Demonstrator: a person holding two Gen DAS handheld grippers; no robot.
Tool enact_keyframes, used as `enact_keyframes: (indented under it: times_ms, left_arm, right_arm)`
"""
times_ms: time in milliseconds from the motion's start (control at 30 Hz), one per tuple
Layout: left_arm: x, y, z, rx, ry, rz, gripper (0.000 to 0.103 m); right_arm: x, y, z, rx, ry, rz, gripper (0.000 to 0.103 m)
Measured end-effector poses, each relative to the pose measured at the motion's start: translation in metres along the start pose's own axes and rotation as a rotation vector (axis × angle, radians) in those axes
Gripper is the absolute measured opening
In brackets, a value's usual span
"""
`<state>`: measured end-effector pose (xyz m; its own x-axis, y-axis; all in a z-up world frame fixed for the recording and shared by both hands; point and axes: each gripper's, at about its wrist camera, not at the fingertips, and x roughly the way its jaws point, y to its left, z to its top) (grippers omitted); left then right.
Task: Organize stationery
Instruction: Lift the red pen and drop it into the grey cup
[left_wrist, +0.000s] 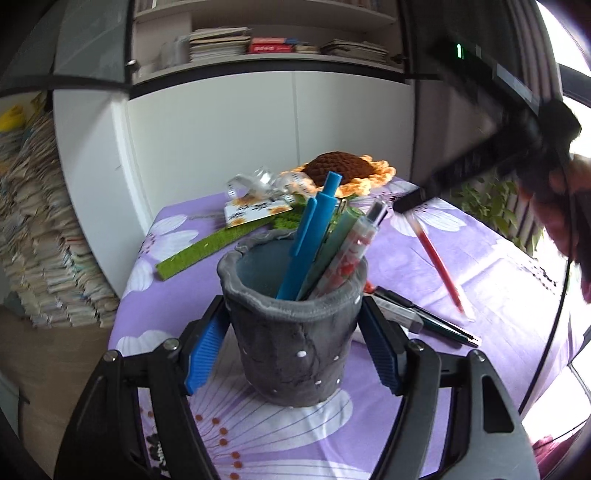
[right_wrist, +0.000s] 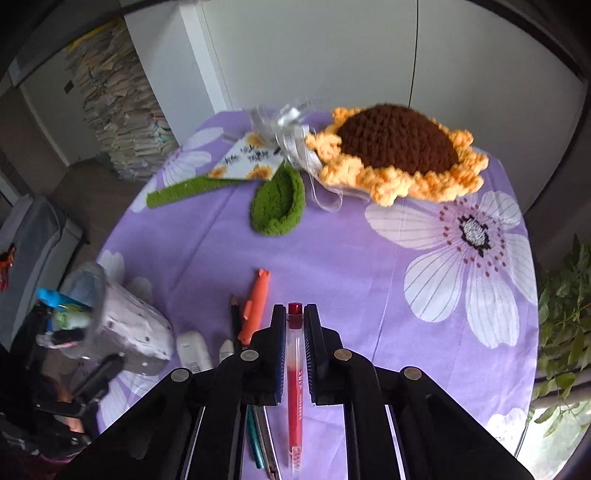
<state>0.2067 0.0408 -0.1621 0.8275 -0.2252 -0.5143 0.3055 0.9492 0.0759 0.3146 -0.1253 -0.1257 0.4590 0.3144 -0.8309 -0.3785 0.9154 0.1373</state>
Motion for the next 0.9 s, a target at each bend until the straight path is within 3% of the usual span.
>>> enact_keyframes:
  times_ms: [233,367,500,733,900]
  left_arm:
    - [-0.002,-0.014,0.003,0.051,0.003,-0.021,0.070]
    - [-0.004,-0.013,0.001,0.036,0.010,-0.022,0.070]
    - [-0.007,-0.011,-0.003,0.020,0.018,-0.027,0.070]
    - [-0.008,-0.011,-0.005,0.006,0.019,-0.037,0.070]
    - [-0.007,-0.012,-0.004,0.009,0.017,-0.035,0.070]
  right_arm:
    - [-0.082,0.038,0.018,-0.064,-0.260,0.041,0.010]
    - [-0.113,0.058,0.028,-0.103,-0.355,0.079,0.010]
    - [-0.122,0.079,0.030,-0.141,-0.378,0.145,0.010]
    - [-0.140,0.103,0.019,-0.201,-0.419,0.185,0.010]
    - [-0.143,0.111,0.011,-0.232,-0.394,0.215,0.010]
